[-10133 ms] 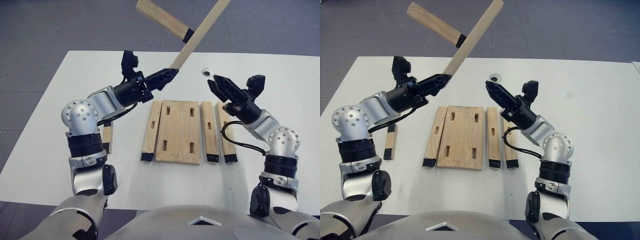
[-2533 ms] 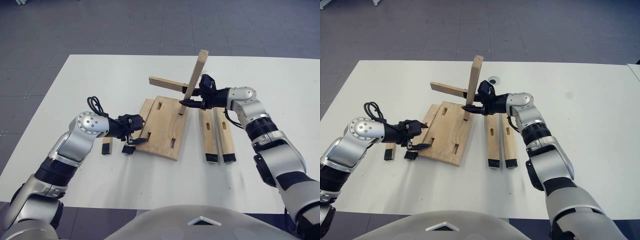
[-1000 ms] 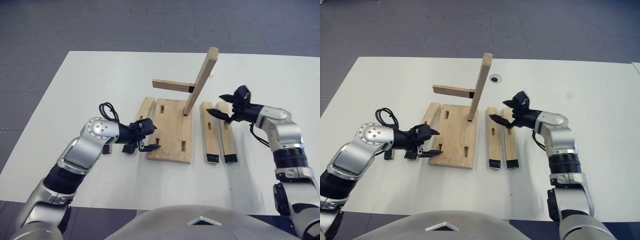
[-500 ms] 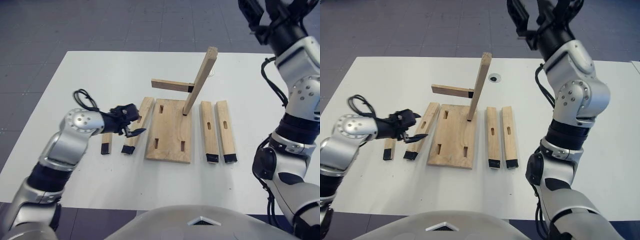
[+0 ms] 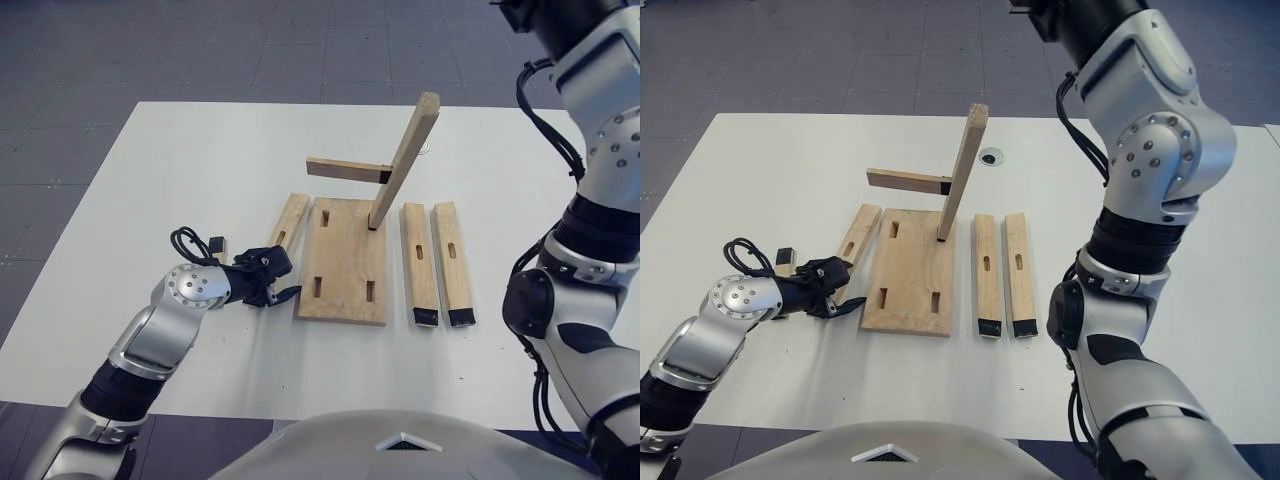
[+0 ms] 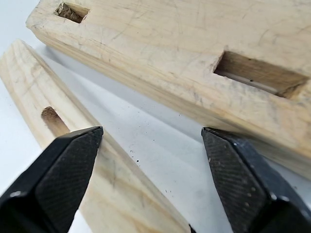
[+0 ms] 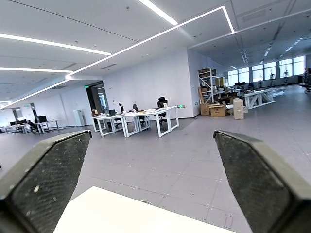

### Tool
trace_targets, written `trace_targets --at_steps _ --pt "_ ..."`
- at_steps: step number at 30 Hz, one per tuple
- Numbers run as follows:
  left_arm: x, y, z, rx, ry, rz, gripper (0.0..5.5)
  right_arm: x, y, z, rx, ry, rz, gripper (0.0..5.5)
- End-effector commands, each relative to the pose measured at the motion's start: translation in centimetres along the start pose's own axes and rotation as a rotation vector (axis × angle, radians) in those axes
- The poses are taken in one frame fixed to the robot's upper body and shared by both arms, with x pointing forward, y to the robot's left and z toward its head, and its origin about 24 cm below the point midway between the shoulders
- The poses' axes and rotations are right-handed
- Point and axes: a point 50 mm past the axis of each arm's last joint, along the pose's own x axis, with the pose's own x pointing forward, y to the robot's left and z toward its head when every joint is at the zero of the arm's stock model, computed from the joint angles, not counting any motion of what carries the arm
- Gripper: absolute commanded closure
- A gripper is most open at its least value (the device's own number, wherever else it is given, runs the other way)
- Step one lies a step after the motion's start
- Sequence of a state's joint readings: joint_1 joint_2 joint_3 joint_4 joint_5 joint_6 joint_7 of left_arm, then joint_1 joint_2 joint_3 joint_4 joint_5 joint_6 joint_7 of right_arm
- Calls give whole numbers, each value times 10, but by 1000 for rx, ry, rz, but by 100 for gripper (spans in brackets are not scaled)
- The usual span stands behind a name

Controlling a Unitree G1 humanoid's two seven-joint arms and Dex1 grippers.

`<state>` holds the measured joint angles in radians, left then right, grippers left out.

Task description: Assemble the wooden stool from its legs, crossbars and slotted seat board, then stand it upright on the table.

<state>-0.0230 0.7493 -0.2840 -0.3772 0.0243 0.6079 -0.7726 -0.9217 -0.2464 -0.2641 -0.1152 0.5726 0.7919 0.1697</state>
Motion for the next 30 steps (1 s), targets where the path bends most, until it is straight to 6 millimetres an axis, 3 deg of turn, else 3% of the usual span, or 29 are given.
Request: trace_targets --at_steps 1,15,21,30 --pt "17 -7 9 -6 -25 -30 173 6 -4 0 40 26 -48 84" --pt "18 1 30 -31 -115 36 173 28 1 -34 181 89 -63 84" --pt "25 -6 40 -30 -151 21 173 33 8 -57 75 105 -28 84" --pt "22 -6 38 -27 -139 21 173 42 8 -61 -30 80 -6 84"
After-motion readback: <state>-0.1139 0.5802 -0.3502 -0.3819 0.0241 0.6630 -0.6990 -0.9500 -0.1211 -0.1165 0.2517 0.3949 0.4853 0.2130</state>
